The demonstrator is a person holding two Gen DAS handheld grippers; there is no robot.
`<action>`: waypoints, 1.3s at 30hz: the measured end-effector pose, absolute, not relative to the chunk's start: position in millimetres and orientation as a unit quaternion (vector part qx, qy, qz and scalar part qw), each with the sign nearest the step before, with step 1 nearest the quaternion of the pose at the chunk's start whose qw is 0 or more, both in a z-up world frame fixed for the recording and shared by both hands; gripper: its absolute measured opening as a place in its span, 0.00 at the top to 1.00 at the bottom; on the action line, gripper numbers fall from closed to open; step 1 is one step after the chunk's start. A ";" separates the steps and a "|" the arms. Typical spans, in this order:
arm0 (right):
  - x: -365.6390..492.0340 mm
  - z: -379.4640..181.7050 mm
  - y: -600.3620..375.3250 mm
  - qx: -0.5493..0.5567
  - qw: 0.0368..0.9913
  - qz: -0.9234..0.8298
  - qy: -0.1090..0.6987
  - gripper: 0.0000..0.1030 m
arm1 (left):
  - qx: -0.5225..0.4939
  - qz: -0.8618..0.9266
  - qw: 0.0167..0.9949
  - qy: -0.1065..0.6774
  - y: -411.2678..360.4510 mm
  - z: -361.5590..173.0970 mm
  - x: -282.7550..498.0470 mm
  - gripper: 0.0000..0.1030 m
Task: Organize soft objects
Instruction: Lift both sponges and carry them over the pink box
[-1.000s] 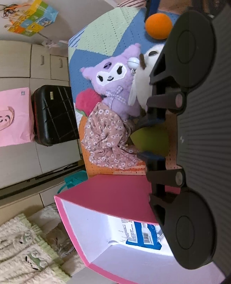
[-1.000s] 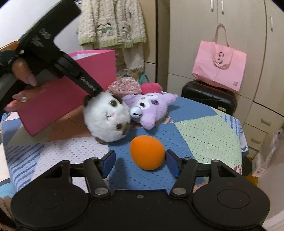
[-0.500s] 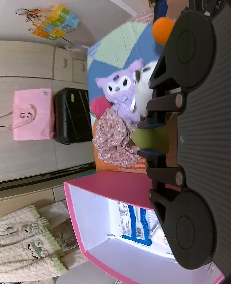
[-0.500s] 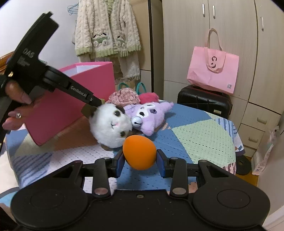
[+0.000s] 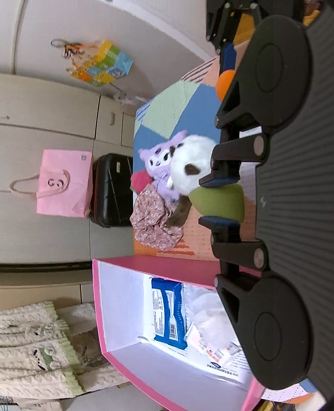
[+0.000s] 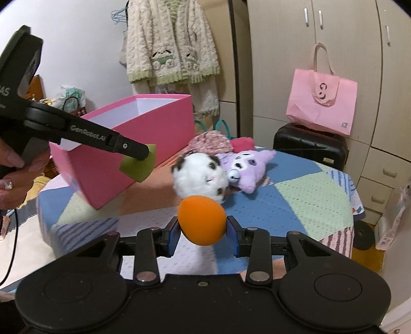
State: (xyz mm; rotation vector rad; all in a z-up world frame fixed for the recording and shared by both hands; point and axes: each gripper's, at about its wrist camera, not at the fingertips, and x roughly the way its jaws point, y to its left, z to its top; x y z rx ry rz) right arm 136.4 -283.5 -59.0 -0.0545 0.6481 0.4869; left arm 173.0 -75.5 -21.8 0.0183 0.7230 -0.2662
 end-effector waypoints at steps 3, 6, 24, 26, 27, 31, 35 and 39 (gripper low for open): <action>126.2 -52.3 -279.2 -0.014 0.914 0.245 0.324 0.58 | 0.009 -0.145 0.922 0.360 -69.0 -20.7 159.5 0.77; 114.4 -46.0 -273.4 -0.003 0.908 0.255 0.331 0.58 | 0.004 -0.162 0.915 0.369 -60.2 -19.4 145.1 0.77; 69.8 -0.7 -212.5 -0.015 0.872 0.336 0.357 0.58 | -0.039 -0.246 0.891 0.379 34.4 33.9 71.7 0.77; 70.5 9.4 -202.0 -0.029 0.873 0.338 0.349 0.58 | -0.033 -0.244 0.897 0.367 46.1 43.6 66.2 0.77; 71.6 13.3 -197.0 -0.034 0.874 0.339 0.347 0.58 | -0.031 -0.245 0.899 0.362 51.8 47.6 64.6 0.77; 79.6 26.4 -174.4 -0.049 0.873 0.346 0.340 0.58 | -0.027 -0.244 0.905 0.347 71.9 57.8 65.1 0.77; 91.8 33.5 -150.3 -0.053 0.869 0.356 0.339 0.58 | -0.028 -0.245 0.907 0.342 88.5 62.3 75.1 0.77; 104.9 40.7 -130.1 -0.054 0.870 0.361 0.332 0.58 | -0.027 -0.246 0.910 0.333 100.4 64.8 93.2 0.77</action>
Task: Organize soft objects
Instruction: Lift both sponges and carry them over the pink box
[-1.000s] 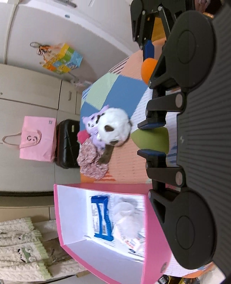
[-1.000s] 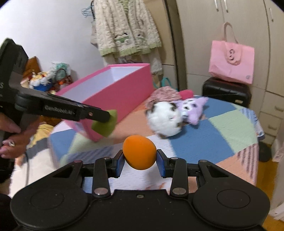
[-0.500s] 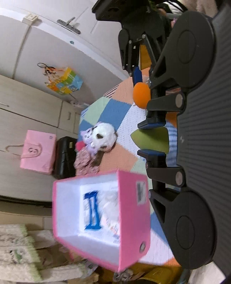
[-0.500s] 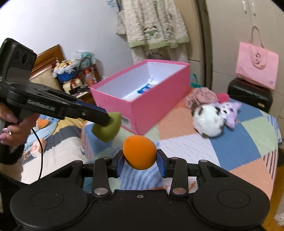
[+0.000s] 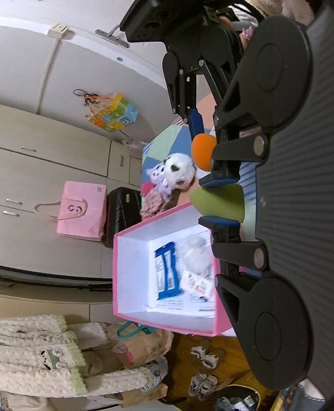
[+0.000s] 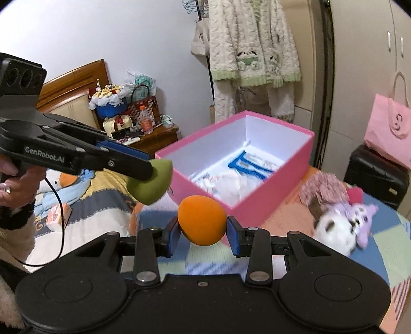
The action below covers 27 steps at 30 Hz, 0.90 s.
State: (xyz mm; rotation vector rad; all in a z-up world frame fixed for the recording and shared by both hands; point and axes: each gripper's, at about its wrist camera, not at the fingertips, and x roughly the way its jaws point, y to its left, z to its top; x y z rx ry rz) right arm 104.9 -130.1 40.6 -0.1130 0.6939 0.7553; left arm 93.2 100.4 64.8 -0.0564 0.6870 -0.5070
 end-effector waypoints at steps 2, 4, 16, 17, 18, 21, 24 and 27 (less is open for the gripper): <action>113.5 44.7 -120.2 -0.058 0.871 0.362 0.326 0.58 | -0.030 -0.245 0.912 0.328 105.0 65.8 104.1 0.77; 121.8 49.0 -109.0 -0.066 0.875 0.358 0.319 0.58 | -0.040 -0.246 0.913 0.323 110.6 65.1 117.2 0.77; 182.3 48.8 -57.6 -0.122 0.877 0.341 0.316 0.57 | -0.094 -0.229 0.915 0.318 130.5 45.8 199.6 0.77; 191.7 47.7 -55.9 -0.122 0.876 0.339 0.322 0.57 | -0.092 -0.223 0.916 0.319 129.5 44.5 209.7 0.77; 199.8 46.2 -54.1 -0.123 0.874 0.336 0.327 0.57 | -0.092 -0.219 0.917 0.321 129.5 43.8 217.7 0.77; 232.0 41.2 -49.1 -0.123 0.871 0.332 0.340 0.57 | -0.100 -0.208 0.915 0.331 129.1 37.0 248.1 0.77; 264.0 30.5 -46.7 -0.117 0.865 0.331 0.359 0.57 | -0.108 -0.196 0.910 0.348 130.2 24.6 280.7 0.77; 297.5 17.9 -43.9 -0.108 0.857 0.332 0.380 0.57 | -0.122 -0.181 0.903 0.370 134.1 9.6 309.6 0.77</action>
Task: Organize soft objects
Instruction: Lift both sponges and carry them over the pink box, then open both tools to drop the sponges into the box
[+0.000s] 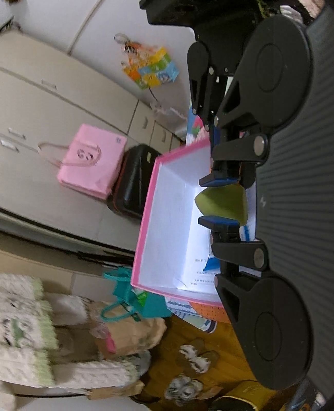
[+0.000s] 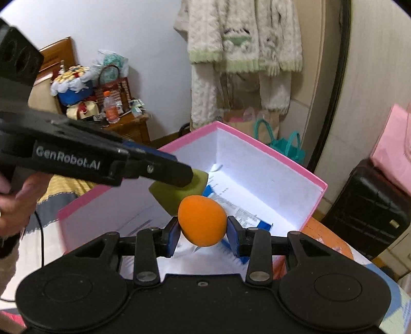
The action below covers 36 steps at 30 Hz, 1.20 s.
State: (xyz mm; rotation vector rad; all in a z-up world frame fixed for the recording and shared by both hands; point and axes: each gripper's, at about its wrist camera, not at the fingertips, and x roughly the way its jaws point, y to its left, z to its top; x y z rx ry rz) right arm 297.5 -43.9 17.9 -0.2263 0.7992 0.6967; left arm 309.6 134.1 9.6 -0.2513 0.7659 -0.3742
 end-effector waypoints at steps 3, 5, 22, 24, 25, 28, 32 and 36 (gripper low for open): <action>324.4 5.4 -38.2 -0.111 0.847 0.335 0.398 0.57 | -0.139 -0.166 0.896 0.387 139.4 -6.4 330.2 0.77; 337.9 -1.9 -34.5 -0.111 0.844 0.332 0.407 0.57 | -0.141 -0.158 0.894 0.394 141.0 -12.8 339.5 0.77; 359.8 -23.7 -11.6 -0.172 0.830 0.330 0.416 0.36 | -0.077 -0.119 0.908 0.395 134.4 -5.5 339.3 0.58; 354.4 -19.7 -13.6 -0.170 0.833 0.328 0.411 0.35 | -0.070 -0.119 0.911 0.390 136.5 0.6 330.5 0.55; 350.2 -17.2 -14.7 -0.170 0.834 0.327 0.410 0.35 | -0.066 -0.120 0.912 0.388 137.0 3.1 326.1 0.53; 340.5 -13.0 -17.2 -0.177 0.836 0.325 0.406 0.33 | -0.047 -0.116 0.917 0.378 133.3 11.9 315.1 0.50; 323.1 -5.4 -21.3 -0.185 0.842 0.318 0.394 0.33 | -0.042 -0.122 0.920 0.370 131.3 21.5 299.7 0.43; 305.9 4.0 -29.4 -0.183 0.849 0.313 0.385 0.32 | -0.035 -0.129 0.920 0.368 127.8 26.4 283.7 0.40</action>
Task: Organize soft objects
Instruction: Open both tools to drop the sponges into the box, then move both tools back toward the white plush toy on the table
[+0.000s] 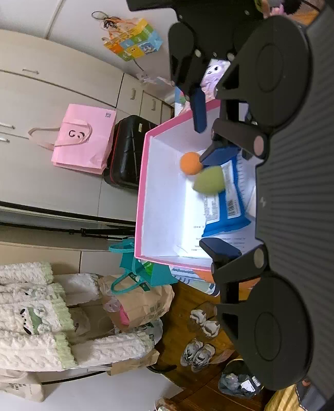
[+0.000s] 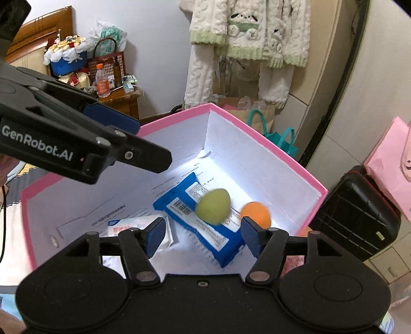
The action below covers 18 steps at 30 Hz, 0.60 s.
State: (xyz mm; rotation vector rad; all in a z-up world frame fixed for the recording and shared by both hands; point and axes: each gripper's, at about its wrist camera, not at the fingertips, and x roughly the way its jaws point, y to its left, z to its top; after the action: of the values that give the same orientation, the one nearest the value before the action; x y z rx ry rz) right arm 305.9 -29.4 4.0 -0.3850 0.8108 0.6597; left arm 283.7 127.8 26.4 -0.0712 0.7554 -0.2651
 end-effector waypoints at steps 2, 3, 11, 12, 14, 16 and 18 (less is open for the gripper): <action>296.7 9.1 -32.7 -0.183 0.852 0.309 0.380 0.31 | -0.034 -0.137 0.918 0.371 127.4 27.9 275.2 0.39; 290.4 11.9 -35.1 -0.183 0.854 0.307 0.378 0.31 | -0.035 -0.140 0.917 0.373 127.1 28.4 270.8 0.38; 249.2 31.8 -52.3 -0.177 0.866 0.299 0.360 0.31 | -0.033 -0.164 0.913 0.373 127.3 41.5 232.3 0.28; 243.2 34.4 -54.2 -0.178 0.868 0.297 0.356 0.31 | -0.031 -0.166 0.913 0.370 126.9 43.8 226.7 0.28; 231.9 39.1 -57.3 -0.180 0.871 0.292 0.351 0.31 | -0.024 -0.167 0.916 0.365 125.0 48.8 216.5 0.27; 221.5 42.9 -61.7 -0.180 0.874 0.289 0.347 0.31 | -0.016 -0.168 0.918 0.358 122.9 53.6 205.6 0.26; 210.2 47.6 -66.6 -0.178 0.877 0.288 0.342 0.31 | -0.010 -0.172 0.919 0.355 120.3 57.8 196.6 0.25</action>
State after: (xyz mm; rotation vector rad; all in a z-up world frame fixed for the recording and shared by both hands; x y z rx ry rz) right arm 210.2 -66.6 47.6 -0.3707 0.7137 0.6010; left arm 196.6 120.3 57.8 -0.0208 0.7290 -0.3536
